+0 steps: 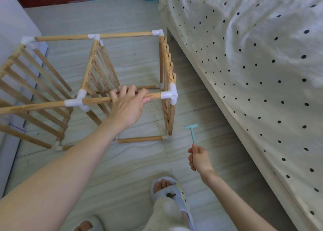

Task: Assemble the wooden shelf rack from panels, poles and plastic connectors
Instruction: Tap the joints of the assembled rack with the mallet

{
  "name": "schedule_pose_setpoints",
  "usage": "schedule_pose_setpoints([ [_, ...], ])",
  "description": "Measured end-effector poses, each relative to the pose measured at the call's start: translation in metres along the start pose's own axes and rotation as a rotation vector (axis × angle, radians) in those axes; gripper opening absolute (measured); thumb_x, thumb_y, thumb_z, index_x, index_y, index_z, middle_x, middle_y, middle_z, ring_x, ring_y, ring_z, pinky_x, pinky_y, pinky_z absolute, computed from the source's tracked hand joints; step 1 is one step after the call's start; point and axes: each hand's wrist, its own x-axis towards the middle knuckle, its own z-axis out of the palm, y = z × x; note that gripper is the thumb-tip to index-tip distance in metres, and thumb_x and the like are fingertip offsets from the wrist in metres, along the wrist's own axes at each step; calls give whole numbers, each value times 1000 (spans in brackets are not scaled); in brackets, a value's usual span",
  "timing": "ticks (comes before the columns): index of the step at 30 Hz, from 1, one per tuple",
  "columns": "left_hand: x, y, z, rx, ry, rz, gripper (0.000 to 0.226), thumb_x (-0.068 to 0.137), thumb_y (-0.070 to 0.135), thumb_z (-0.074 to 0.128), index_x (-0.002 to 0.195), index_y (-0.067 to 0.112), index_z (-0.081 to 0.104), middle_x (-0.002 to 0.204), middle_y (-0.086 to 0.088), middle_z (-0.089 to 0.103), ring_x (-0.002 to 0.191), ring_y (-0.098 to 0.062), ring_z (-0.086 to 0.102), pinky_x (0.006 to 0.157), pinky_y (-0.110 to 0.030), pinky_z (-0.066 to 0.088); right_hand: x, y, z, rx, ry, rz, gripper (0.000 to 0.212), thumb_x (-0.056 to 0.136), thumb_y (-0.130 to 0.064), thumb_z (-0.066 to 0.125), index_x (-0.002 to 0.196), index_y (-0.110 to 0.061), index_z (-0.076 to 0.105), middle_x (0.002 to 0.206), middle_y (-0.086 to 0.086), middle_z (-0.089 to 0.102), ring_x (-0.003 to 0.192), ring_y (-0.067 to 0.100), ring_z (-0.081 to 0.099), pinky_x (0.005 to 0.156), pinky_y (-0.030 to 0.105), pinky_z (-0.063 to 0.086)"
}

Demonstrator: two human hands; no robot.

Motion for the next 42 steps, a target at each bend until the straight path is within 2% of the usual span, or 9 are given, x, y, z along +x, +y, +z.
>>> schedule_pose_setpoints([
  [8,-4,14,29,98,307,-95,31,97,27,39,122,13,52,113,-17,55,103,-37,50,100,-54,29,94,28,12,89,437,-38,39,102,-26,27,104,3,53,83,15,55,75,27,53,72,38,45],
  [12,-6,14,32,86,342,-106,31,97,27,38,119,13,56,112,-15,56,101,-36,50,101,-52,29,100,60,55,-79,54,81,35,102,-20,27,83,-6,54,70,13,53,60,24,52,53,27,37],
  [16,-6,15,33,92,388,-124,29,97,27,40,114,12,57,101,-15,57,94,-35,51,96,-51,31,122,66,40,135,379,192,32,102,-22,28,71,-23,37,67,-4,34,58,10,32,55,23,28],
  [21,-6,16,33,98,401,-131,29,98,28,40,113,11,57,98,-15,57,91,-35,52,94,-52,34,110,55,48,7,-1,240,34,100,-14,29,69,-15,44,56,1,38,41,12,35,36,18,26],
  [25,-6,17,32,104,406,-127,29,98,28,39,112,11,57,97,-15,56,89,-35,52,93,-52,35,128,39,41,147,252,229,32,98,-8,31,122,2,50,68,0,40,56,14,41,51,24,36],
  [28,-7,17,32,101,403,-130,28,99,27,39,112,10,57,98,-15,56,90,-35,51,92,-52,34,116,44,59,16,-29,240,29,99,-10,27,94,-6,55,63,5,44,49,18,43,40,23,31],
  [32,-6,17,32,101,388,-140,29,99,27,38,111,10,56,98,-15,55,90,-35,50,92,-52,34,122,49,59,138,324,258,31,103,-15,27,113,-2,54,76,12,52,65,24,52,46,25,36],
  [36,-7,17,32,90,387,-142,28,98,27,38,111,10,56,98,-15,55,91,-36,51,92,-52,33,108,51,69,-111,-39,196,33,101,-17,27,85,-7,54,62,8,50,53,22,50,43,25,34],
  [42,-7,17,29,44,346,-132,30,97,27,36,112,10,56,100,-15,54,93,-35,48,94,-52,29,110,49,65,-128,-31,229,35,103,-25,27,84,-8,52,63,8,47,51,20,43,37,24,30],
])
